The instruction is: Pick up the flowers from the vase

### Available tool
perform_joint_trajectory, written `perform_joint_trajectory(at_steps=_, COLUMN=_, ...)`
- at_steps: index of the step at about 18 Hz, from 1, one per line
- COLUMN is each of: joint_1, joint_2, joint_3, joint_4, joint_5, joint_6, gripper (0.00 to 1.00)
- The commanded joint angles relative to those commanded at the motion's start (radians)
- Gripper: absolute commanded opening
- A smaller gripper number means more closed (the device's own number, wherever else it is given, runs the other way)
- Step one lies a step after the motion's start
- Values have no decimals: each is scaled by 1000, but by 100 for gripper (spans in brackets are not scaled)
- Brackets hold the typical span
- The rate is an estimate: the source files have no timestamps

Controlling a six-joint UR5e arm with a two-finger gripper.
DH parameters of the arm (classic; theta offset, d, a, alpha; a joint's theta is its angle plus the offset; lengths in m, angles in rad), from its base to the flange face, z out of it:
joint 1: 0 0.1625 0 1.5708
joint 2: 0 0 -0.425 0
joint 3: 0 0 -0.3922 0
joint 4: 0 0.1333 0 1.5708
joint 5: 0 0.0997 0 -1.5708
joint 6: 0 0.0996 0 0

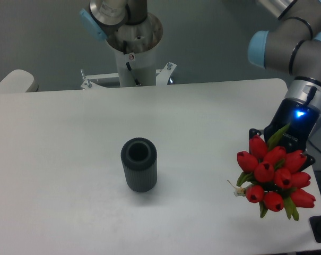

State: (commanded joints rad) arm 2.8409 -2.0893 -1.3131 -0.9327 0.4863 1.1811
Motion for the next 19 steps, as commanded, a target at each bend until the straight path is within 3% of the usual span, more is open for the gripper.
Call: perform_joint_trajectory(at_steps=19, joint_1=6, joint_2=2, joint_3=-17, joint_4=-2, joint_5=0, joint_6=35, gripper=35)
